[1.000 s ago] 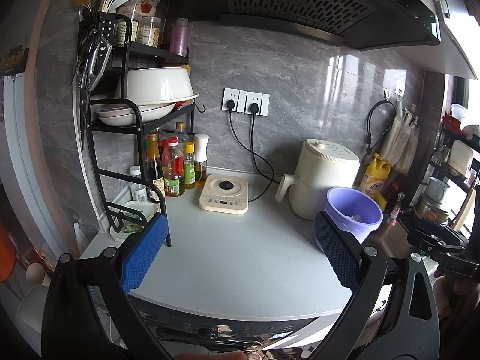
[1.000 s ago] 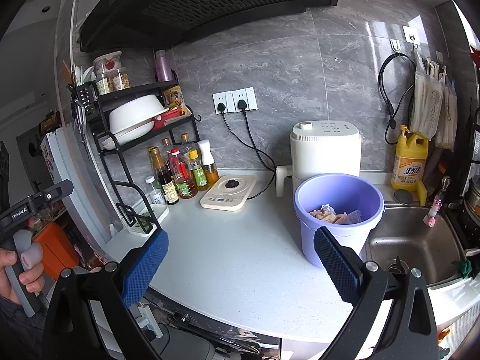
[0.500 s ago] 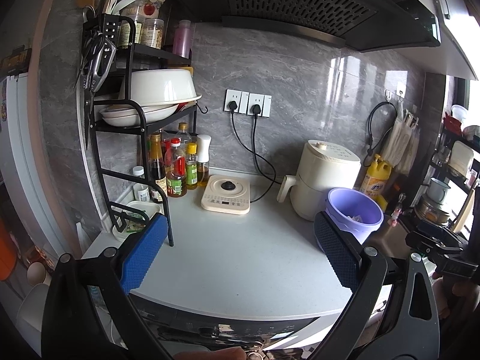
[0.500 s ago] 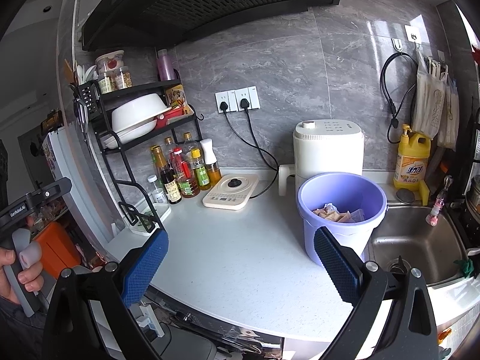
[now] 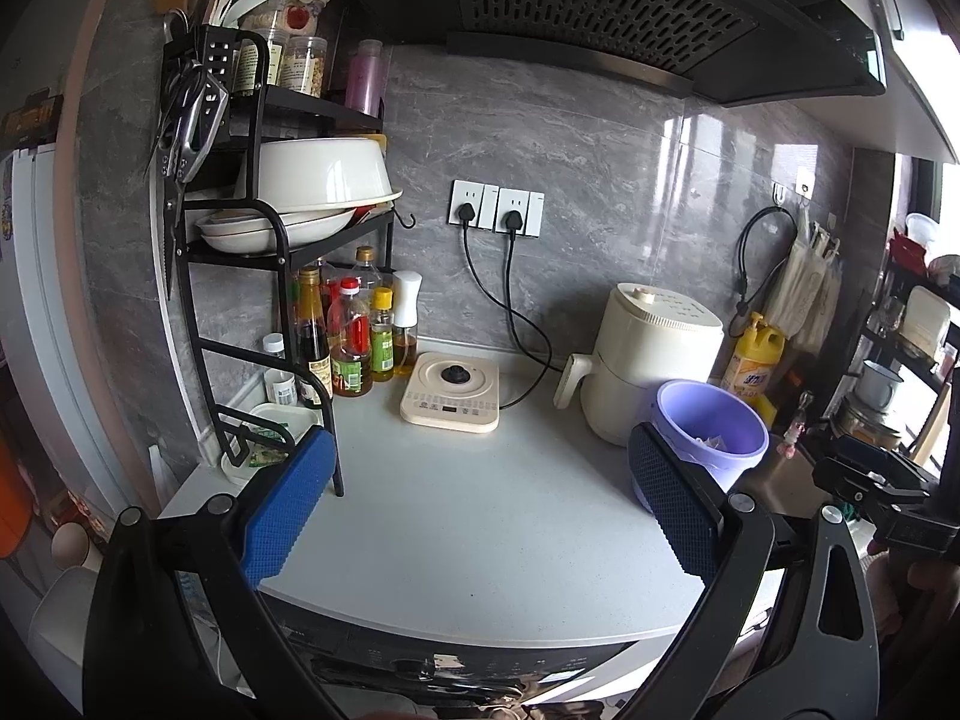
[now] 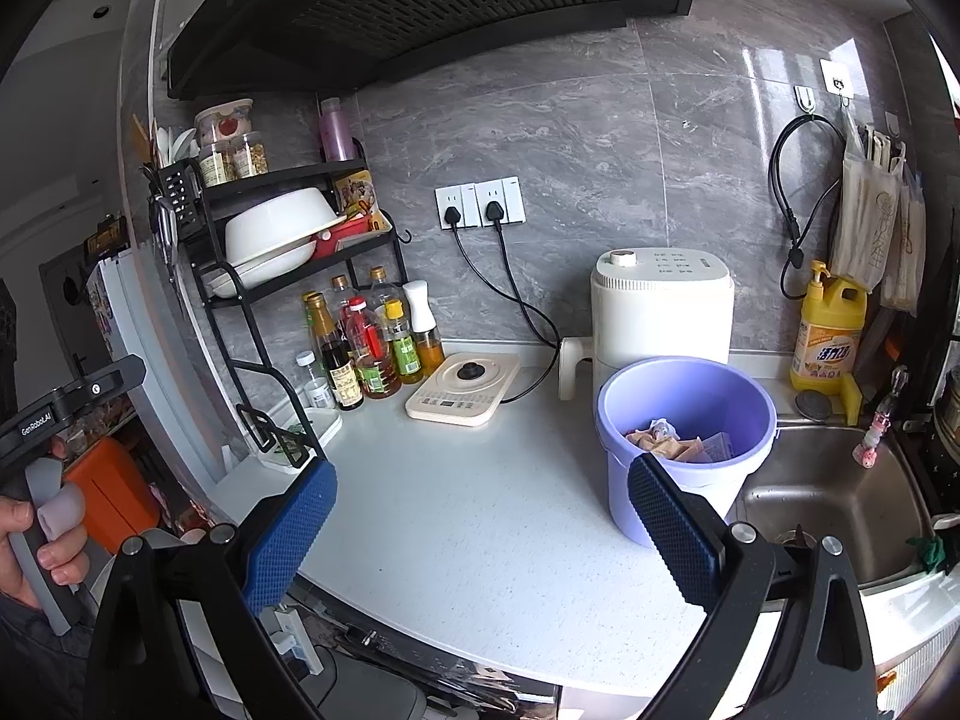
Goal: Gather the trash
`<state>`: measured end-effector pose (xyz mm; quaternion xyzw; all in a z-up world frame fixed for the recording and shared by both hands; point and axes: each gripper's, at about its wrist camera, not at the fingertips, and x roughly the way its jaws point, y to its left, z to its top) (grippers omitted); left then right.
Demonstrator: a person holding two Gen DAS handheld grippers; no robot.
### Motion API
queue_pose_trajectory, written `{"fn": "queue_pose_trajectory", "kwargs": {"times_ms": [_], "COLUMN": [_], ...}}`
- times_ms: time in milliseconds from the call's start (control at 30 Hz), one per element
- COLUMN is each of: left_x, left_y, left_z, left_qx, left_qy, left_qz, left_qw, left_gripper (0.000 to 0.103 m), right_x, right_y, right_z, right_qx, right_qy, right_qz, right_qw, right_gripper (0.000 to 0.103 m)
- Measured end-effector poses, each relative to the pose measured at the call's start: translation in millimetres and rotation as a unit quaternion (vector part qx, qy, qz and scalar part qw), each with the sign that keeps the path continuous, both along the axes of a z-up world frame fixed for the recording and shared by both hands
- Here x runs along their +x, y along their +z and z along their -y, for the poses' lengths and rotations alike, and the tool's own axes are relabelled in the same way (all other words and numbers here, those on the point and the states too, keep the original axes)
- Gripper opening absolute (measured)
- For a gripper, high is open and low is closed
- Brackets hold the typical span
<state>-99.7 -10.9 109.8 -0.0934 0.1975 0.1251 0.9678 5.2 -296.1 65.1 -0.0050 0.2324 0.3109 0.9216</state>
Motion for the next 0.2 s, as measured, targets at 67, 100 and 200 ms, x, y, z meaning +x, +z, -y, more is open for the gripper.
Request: {"fn": "queue_pose_trajectory", "kwargs": {"times_ms": [67, 100, 200], "left_x": [0.8, 1.9, 6.1], "left_y": [-2.2, -3.6, -9.1], "left_z": [-1.2, -2.2, -6.5], "left_qx": [-0.007, -0.008, 0.005], "left_qy": [-0.005, -0.006, 0.008], "left_qz": [0.000, 0.000, -0.006], "left_qw": [1.0000, 1.0000, 0.9999], "left_gripper": [0.097, 0.097, 0.097], "right_x": [1.8, 3.1, 9.2], "right_y": [-2.0, -3.4, -7.0], "right_z": [0.0, -0.8, -7.3], "right_qx": [0.001, -0.002, -0.013], "right_qy": [-0.003, -0.003, 0.003], "right_qz": [-0.008, -0.012, -0.016], "right_qw": [1.000, 1.000, 1.000], "right_gripper": [0.096, 0.096, 0.096]}}
